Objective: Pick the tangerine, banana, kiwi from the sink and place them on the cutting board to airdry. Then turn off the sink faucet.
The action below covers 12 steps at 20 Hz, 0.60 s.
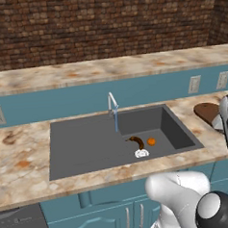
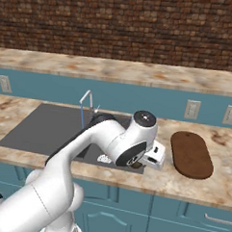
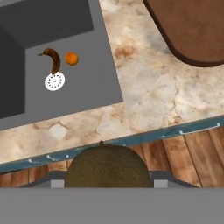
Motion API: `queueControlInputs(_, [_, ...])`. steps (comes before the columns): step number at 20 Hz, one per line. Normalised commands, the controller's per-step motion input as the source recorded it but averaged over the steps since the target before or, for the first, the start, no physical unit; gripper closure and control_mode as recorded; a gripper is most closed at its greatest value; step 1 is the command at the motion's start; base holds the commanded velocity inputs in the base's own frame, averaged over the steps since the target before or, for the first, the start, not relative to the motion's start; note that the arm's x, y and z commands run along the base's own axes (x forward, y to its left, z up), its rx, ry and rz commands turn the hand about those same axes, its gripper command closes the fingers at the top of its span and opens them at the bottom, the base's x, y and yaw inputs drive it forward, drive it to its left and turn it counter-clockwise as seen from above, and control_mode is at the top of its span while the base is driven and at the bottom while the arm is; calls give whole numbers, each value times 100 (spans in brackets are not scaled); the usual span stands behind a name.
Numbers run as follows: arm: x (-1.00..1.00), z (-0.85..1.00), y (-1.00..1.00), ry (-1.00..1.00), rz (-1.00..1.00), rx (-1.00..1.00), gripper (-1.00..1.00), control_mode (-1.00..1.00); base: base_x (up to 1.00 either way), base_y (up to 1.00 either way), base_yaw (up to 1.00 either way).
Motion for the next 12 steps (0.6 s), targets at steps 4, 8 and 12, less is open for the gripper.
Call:
queueControlInputs(4, [10,0,-23,-5,0,-9,100,-100,0,0,0])
queueControlInputs(8, [18,0,-27,-6,0,-10,100,-100,0,0,0])
queueControlInputs(12, [20,1,-31,-5,0,-7,100,-100,0,0,0])
